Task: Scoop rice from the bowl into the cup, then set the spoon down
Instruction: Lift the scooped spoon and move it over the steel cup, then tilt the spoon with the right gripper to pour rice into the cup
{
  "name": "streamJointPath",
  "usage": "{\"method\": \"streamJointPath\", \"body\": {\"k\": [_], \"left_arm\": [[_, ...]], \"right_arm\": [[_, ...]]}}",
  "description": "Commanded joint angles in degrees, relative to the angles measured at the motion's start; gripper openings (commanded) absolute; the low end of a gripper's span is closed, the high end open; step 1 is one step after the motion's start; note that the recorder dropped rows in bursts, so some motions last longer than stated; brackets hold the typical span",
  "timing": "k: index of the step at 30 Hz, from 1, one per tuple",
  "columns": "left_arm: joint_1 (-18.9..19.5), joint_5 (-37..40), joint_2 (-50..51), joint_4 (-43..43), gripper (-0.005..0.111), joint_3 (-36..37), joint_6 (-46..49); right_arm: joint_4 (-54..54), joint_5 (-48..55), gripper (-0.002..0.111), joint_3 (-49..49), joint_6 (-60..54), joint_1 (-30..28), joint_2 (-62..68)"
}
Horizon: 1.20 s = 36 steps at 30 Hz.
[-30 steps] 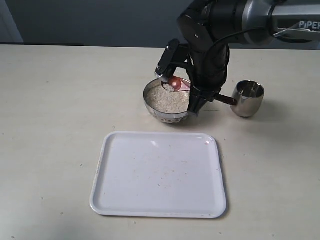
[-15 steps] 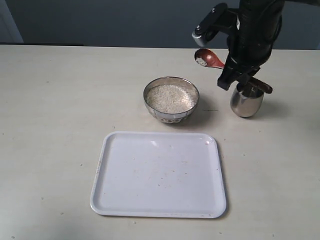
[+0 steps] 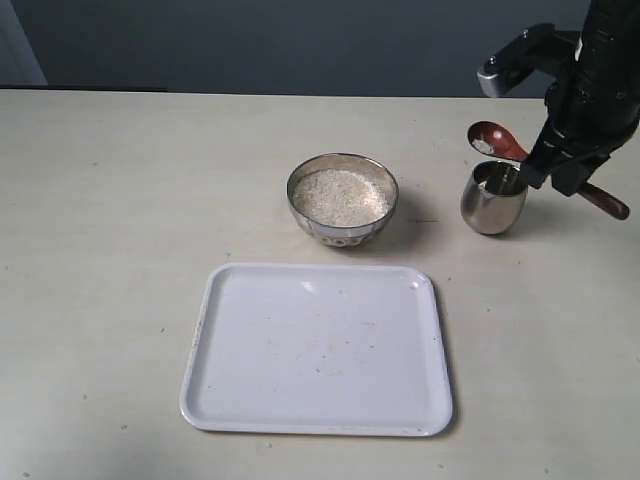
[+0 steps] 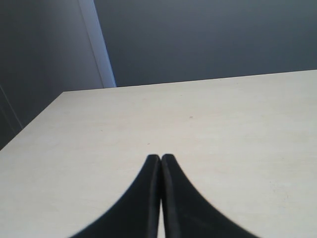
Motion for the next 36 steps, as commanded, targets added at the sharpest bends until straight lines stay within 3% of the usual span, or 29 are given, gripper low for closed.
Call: {"method": "streamJointPath", "body": {"k": [1,20,29,36], "left_arm": [[-0.36,-0.72,-0.22,-0.39,0.000,-0.14,-0.13],[-0.36,-0.72,-0.22,-0.39,0.000,-0.14,-0.13],[-0.36,-0.72,-0.22,-0.39,0.000,-0.14,-0.13],[-0.36,-0.72,-0.22,-0.39,0.000,-0.14,-0.13]], "right_arm": [[-0.90,-0.05,-0.001,1.34,-0.72,-0.74,-0.52],[-5.63,-5.47,-0.001,1.72,-0.72,-3.70,3.17],[-12.09,-9.46,-0.001,4.71,4.58,-3.70,3.19],[-18.57,-12.97,-0.001,8.32,9.78,-0.61,3.19]]}}
